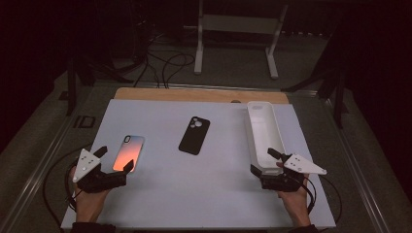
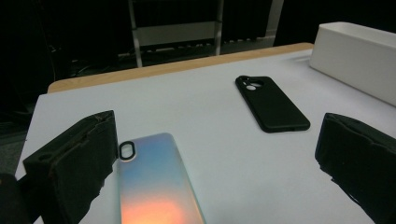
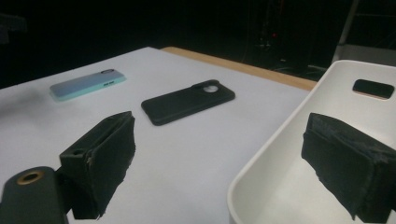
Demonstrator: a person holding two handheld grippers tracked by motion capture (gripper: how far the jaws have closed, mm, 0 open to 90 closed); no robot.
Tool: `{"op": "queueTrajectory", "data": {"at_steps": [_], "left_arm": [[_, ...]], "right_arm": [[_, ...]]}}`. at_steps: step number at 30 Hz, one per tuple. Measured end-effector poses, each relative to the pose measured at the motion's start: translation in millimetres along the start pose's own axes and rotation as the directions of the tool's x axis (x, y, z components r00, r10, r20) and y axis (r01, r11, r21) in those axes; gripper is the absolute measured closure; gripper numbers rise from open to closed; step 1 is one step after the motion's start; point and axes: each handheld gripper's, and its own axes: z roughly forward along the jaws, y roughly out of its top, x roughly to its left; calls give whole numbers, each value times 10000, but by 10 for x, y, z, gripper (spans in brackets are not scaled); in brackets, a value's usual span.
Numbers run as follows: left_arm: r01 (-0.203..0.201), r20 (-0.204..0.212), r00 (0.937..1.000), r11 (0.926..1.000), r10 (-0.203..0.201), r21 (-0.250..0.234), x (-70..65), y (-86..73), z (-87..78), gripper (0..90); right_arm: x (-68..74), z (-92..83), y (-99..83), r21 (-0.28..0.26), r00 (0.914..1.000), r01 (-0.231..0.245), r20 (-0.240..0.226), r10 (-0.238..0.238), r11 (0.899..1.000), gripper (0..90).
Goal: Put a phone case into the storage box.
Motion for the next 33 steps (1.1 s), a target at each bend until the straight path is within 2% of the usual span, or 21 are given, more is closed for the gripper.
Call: {"op": "queueTrajectory", "data": {"at_steps": [5, 9, 11, 14, 16, 19, 21, 23, 26, 29, 31, 32, 33], "left_arm": [[132, -80, 9999, 9999, -132, 107, 32, -18, 5, 0], [267, -194, 9995, 9988, -260, 401, 56, -26, 29, 0], [369, -257, 9990, 9974, -354, 626, 78, -36, 59, 0], [650, -370, 9975, 9870, -602, 1469, 135, -53, 159, 0], [739, -534, 9965, 9737, -639, 2153, 157, -57, 234, 0], [712, -845, 9954, 9429, -460, 3254, 177, -72, 395, 0], [624, -991, 9947, 9266, -274, 3707, 188, -80, 486, 0], [642, -1155, 9932, 9006, -157, 4299, 203, -91, 614, 0], [544, -1176, 9931, 8786, 20, 4744, 218, -110, 762, 0], [704, -1209, 9926, 8584, -99, 5081, 260, -138, 865, 1], [878, -1370, 9904, 8504, -187, 5187, 296, -162, 916, 0], [1057, -1505, 9882, 8424, -296, 5283, 320, -178, 945, 1], [1111, -1519, 9878, 8386, -342, 5333, 336, -188, 961, 1]], "right_arm": [[-18, -12, -9, -94, 9999, -77, 98, 78, 9999, 94], [-21, -4, -22, -5, 9999, -51, 165, 51, 10000, 94], [-19, -1, -25, 32, 9998, -45, 182, 44, 10000, 94], [-20, 4, -18, 107, 9997, 30, 240, -33, 9999, 94], [-24, 2, -14, 102, 9996, 53, 263, -56, 9999, 94], [-35, -1, -8, 91, 9995, 12, 307, -15, 10000, 94], [-38, 0, -8, 99, 9995, -36, 325, 33, 9999, 94], [-41, 2, -9, 119, 9994, -29, 344, 25, 9999, 94], [-40, 5, -7, 109, 9994, -25, 358, 21, 9999, 94], [-43, 1, -5, 105, 9994, -16, 358, 13, 9999, 94], [-48, -2, -7, 105, 9993, -23, 369, 19, 9999, 94], [-48, -3, -7, 117, 9992, -33, 387, 28, 9999, 94], [-50, -2, -8, 119, 9993, -38, 384, 33, 9999, 94]]}}
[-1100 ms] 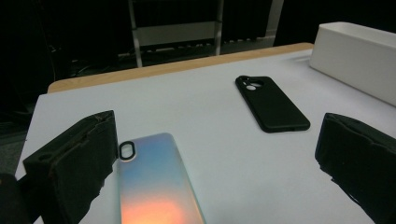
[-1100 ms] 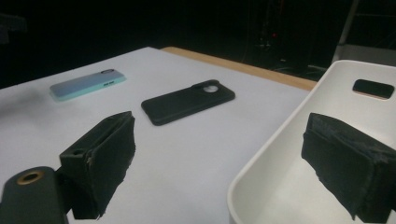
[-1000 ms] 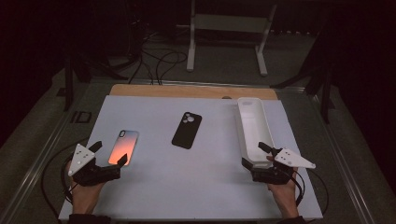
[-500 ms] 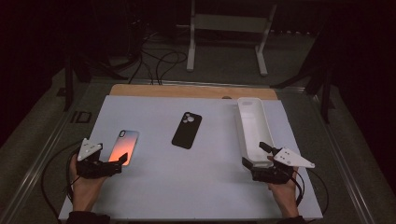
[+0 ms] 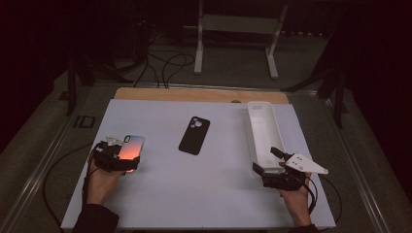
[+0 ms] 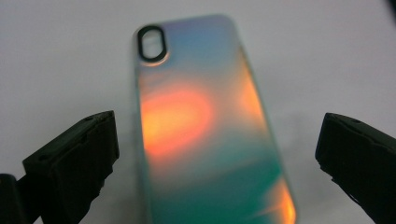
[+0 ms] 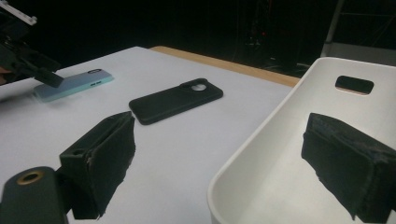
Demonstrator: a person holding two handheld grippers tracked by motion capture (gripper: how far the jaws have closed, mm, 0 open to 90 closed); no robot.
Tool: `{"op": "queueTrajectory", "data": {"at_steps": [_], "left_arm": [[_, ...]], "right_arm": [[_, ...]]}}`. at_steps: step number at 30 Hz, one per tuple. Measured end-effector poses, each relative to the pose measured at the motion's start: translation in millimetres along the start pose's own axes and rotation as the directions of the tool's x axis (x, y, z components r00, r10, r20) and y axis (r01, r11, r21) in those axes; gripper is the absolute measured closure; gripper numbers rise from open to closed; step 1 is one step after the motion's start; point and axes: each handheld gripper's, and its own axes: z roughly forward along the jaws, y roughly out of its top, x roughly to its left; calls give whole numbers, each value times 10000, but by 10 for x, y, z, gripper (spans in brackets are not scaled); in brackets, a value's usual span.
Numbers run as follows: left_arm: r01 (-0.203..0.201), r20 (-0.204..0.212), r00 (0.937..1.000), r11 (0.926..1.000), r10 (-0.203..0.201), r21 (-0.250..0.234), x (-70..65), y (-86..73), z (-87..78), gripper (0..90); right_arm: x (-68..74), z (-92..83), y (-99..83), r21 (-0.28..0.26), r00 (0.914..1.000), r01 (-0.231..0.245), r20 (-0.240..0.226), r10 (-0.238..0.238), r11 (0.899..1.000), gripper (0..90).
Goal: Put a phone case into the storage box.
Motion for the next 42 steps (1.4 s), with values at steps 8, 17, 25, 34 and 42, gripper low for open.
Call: {"op": "queueTrajectory", "data": {"at_steps": [8, 17, 25, 34, 42], "left_arm": [[172, -41, 9998, 9978, -170, 641, 21, -1, 150, 16], [179, -147, 9998, 9954, -165, 943, 4, 2, 182, 44], [180, -141, 9998, 9922, -164, 1235, 7, 37, 177, 72], [256, -197, 9995, 9932, -235, 1133, 28, 41, 140, 159], [204, 182, 9996, 9982, -215, 569, -38, 68, 71, 169]], "right_arm": [[3, 12, -1, 32, 10000, 25, 0, -25, 10000, 94], [5, 20, -3, 53, 10000, -23, 14, 23, 10000, 94], [22, 32, 7, 68, 10000, 4, 5, -4, 10000, 94], [16, 44, 8, 153, 10000, -42, 19, 41, 9999, 95], [6, 47, 8, 161, 10000, -89, 11, 88, 9998, 95]]}}
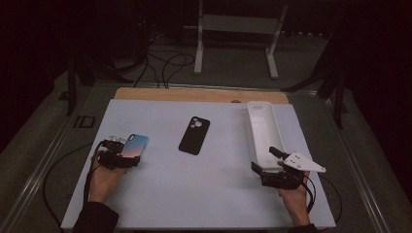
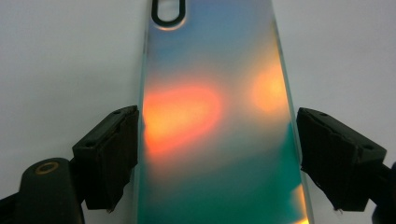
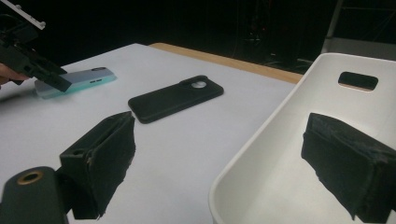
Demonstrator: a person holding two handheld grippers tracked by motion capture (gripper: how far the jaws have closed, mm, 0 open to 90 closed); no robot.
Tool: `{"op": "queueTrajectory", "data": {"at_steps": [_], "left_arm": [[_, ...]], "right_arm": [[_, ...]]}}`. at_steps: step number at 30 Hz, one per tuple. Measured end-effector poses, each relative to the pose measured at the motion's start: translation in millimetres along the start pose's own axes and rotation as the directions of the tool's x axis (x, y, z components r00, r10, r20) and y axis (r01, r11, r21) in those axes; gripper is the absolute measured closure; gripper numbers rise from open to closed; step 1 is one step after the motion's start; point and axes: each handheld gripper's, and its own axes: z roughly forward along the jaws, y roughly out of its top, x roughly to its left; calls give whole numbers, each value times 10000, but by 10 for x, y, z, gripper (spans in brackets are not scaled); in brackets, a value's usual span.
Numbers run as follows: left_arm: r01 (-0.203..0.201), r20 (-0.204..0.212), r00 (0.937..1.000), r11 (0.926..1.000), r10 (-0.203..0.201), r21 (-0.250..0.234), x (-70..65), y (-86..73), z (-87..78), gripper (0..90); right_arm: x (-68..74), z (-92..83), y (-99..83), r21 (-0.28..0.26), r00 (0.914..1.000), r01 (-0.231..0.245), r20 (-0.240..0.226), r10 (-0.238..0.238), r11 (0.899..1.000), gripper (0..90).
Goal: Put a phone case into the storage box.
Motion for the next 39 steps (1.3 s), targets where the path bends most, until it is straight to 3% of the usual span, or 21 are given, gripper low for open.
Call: {"op": "queueTrajectory", "data": {"at_steps": [4, 5, 12, 13, 15, 16, 18, 23, 25, 26, 27, 28, 29, 30, 31, 33, 34, 35, 39], "left_arm": [[-42, 107, 9999, 9990, 46, -447, -32, 30, -79, 170], [-166, 257, 9995, 9968, 187, -784, -53, 42, -131, 169], [-703, 442, 9960, 9859, 778, -1521, -153, 91, -270, 169], [-848, 574, 9937, 9796, 967, -1823, -194, 103, -308, 169], [-952, 573, 9925, 9770, 1079, -1911, -217, 112, -330, 169], [-1194, 686, 9881, 9685, 1373, -2183, -279, 137, -375, 169], [-1278, 697, 9867, 9665, 1465, -2228, -301, 152, -390, 169], [-1625, 926, 9767, 9491, 1935, -2698, -464, 267, -497, 169], [-1867, 974, 9699, 9387, 2230, -2898, -557, 315, -544, 169], [-2117, 955, 9633, 9288, 2509, -3042, -634, 349, -582, 169], [-2117, 955, 9633, 9288, 2509, -3042, -634, 349, -582, 169], [-2217, 990, 9594, 9232, 2641, -3138, -677, 365, -605, 169], [-2430, 986, 9520, 9113, 2898, -3324, -763, 394, -651, 169], [-2430, 986, 9520, 9113, 2898, -3324, -763, 394, -651, 169], [-2523, 1020, 9476, 9052, 3026, -3421, -805, 408, -671, 169], [-2715, 1077, 9382, 8924, 3289, -3603, -883, 434, -706, 169], [-2869, 1086, 9307, 8811, 3494, -3758, -963, 458, -726, 169], [-2869, 1086, 9307, 8811, 3494, -3758, -963, 458, -726, 169], [-3122, 1237, 9132, 8616, 3883, -4001, -1128, 502, -746, 169]], "right_arm": [[-6, -5, 8, -66, 9999, -102, -43, 102, 9999, 95], [-6, -6, 14, -85, 9998, -169, -83, 168, 9998, 95], [-8, 27, 35, 0, 9995, -250, -196, 250, 9997, 94], [-10, 33, 38, 25, 9994, -235, -240, 236, 9997, 94], [-12, 41, 41, 56, 9993, -261, -274, 262, 9996, 94], [-25, 58, 49, 160, 9976, -464, -507, 472, 9988, 94], [-50, 87, 67, 307, 9927, -779, -903, 804, 9965, 93], [-61, 128, 114, 490, 9927, -666, -972, 711, 9966, 94], [-65, 136, 140, 477, 9917, -715, -1033, 761, 9963, 93], [-74, 146, 173, 531, 9913, -722, -1061, 775, 9960, 94], [-74, 146, 173, 531, 9913, -722, -1061, 775, 9960, 94], [-78, 149, 186, 584, 9912, -704, -1078, 764, 9958, 94], [-86, 158, 222, 537, 9899, -762, -1158, 820, 9956, 94], [-86, 158, 222, 537, 9899, -762, -1158, 820, 9956, 94], [-87, 162, 234, 525, 9891, -791, -1200, 850, 9955, 94], [-85, 175, 269, 537, 9881, -761, -1297, 825, 9957, 94], [-77, 188, 294, 593, 9880, -685, -1347, 760, 9959, 94], [-77, 188, 294, 593, 9880, -685, -1347, 760, 9959, 94], [-59, 226, 335, 603, 9860, -651, -1495, 735, 9961, 93]]}}
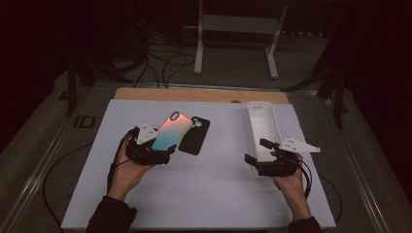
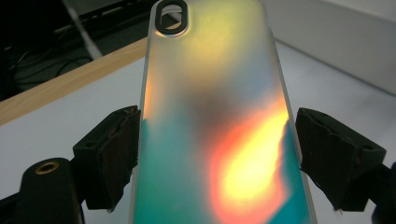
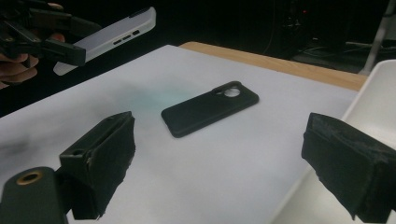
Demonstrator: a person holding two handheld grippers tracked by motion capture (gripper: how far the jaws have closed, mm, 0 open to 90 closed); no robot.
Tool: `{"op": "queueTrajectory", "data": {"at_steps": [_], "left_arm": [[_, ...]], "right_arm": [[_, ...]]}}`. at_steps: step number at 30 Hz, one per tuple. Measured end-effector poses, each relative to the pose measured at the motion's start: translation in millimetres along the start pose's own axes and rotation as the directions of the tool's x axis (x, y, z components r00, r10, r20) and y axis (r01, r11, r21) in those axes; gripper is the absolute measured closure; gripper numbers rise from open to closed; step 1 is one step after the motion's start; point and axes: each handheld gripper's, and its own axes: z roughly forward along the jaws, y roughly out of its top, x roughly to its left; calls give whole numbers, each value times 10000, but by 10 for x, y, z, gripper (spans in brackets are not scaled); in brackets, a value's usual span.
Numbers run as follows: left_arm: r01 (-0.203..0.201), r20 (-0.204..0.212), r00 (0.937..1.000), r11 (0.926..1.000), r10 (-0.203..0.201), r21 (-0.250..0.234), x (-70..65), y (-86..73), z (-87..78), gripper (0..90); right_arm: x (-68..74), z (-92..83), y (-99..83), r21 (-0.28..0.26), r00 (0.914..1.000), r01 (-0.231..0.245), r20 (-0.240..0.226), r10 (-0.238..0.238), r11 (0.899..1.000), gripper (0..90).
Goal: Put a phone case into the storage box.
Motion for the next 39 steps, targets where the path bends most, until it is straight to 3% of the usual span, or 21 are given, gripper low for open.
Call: {"op": "queueTrajectory", "data": {"at_steps": [10, 23, 26, 28, 29, 30, 36, 39], "left_arm": [[-674, 699, 9951, 9970, 700, -387, -285, 157, 134, 169], [-1342, 1572, 9772, 9890, 1425, -621, -632, 265, 306, 169], [-1517, 1804, 9699, 9854, 1635, -774, -740, 286, 340, 169], [-1521, 1821, 9693, 9848, 1652, -836, -753, 286, 341, 169], [-1501, 1889, 9682, 9849, 1642, -869, -768, 288, 344, 169], [-1511, 1907, 9676, 9846, 1654, -875, -772, 289, 346, 169], [-1353, 2102, 9654, 9856, 1543, -1018, -826, 296, 370, 169], [-1442, 2105, 9640, 9844, 1628, -1006, -876, 298, 395, 169]], "right_arm": [[61, 151, 109, 56, 9987, -74, -494, 77, 10000, 94], [167, 398, 268, 276, 9913, -524, -1197, 553, 9982, 101], [213, 498, 310, 519, 9854, -841, -1439, 908, 9951, 180], [217, 511, 312, 552, 9828, -954, -1536, 1028, 9939, 209], [214, 523, 312, 548, 9778, -1122, -1719, 1200, 9922, 239], [203, 538, 313, 635, 9670, -1495, -1986, 1593, 9867, 283], [240, 578, 321, 999, 9594, -1663, -2134, 1844, 9810, 386], [278, 599, 341, 1046, 9600, -1623, -2130, 1815, 9812, 431]]}}
